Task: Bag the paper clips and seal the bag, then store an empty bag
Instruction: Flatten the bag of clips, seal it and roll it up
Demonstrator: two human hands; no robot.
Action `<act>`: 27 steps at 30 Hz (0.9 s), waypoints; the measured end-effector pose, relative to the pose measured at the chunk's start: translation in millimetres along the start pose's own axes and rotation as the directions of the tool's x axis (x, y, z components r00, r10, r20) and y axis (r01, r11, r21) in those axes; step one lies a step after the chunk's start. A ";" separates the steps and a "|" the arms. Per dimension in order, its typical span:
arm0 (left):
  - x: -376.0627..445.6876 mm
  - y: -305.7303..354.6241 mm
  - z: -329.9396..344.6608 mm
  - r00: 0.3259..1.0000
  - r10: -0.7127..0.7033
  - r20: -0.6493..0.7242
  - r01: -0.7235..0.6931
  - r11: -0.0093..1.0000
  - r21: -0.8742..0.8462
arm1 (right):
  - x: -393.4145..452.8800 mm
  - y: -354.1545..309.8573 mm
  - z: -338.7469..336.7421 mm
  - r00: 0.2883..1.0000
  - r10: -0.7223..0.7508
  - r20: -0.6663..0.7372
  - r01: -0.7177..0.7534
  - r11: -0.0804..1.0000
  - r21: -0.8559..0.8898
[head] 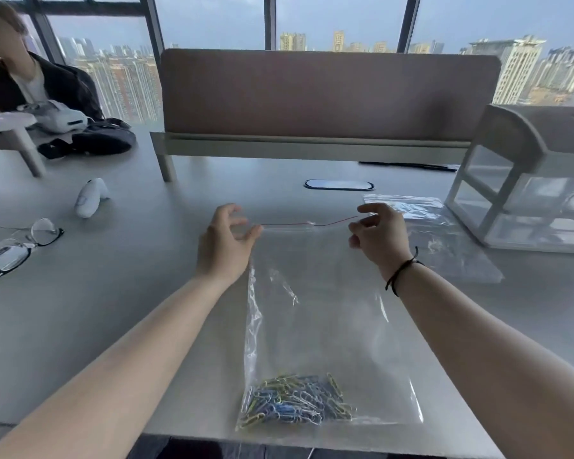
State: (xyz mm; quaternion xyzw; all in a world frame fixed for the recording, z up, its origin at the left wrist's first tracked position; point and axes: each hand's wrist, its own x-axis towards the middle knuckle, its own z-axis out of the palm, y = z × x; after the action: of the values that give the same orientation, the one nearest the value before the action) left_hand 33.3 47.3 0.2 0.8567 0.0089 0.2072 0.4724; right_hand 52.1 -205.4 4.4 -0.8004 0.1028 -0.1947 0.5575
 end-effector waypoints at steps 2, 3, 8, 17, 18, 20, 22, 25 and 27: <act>-24.7 13.3 -8.4 0.979 0.177 0.097 -0.190 0.970 0.151 | 5.6 4.2 1.5 1.000 0.017 -0.002 -0.017 1.000 -0.016; -41.3 22.6 -14.7 0.937 0.282 0.208 -0.316 0.935 0.160 | 6.7 5.1 1.4 1.000 0.015 0.000 -0.015 0.999 -0.035; -100.0 28.5 -21.9 0.431 0.184 0.884 -0.596 0.793 0.126 | -46.0 -8.0 -18.2 0.900 -0.393 0.190 0.436 0.800 -0.412; -107.5 18.1 -9.8 0.391 0.074 0.917 -0.719 0.646 0.254 | -156.3 9.6 -45.1 0.514 -0.134 0.847 0.740 0.570 -0.359; -107.6 18.5 -10.4 0.395 0.059 0.917 -0.718 0.642 0.268 | -154.5 9.1 -46.3 0.519 -0.118 0.847 0.744 0.550 -0.379; -107.5 18.9 -13.2 0.409 0.037 0.912 -0.699 0.655 0.287 | -152.4 10.3 -47.6 0.524 -0.100 0.846 0.757 0.510 -0.409; -105.9 17.0 -16.7 0.436 0.032 0.899 -0.668 0.681 0.299 | -152.5 11.7 -48.4 0.523 -0.074 0.849 0.759 0.493 -0.425; -95.5 10.3 -16.9 0.549 0.033 0.835 -0.540 0.777 0.324 | -154.0 10.9 -50.5 0.513 -0.032 0.858 0.767 0.465 -0.441; -82.5 4.3 -11.6 0.639 0.000 0.769 -0.454 0.807 0.377 | -153.7 9.4 -50.7 0.501 -0.013 0.865 0.767 0.470 -0.437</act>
State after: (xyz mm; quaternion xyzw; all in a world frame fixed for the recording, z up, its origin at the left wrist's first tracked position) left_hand -47.0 36.8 -19.5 0.9547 -0.2381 -0.1079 0.1422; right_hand -107.8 -193.3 -19.3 -0.9527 -0.2838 0.0948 0.0534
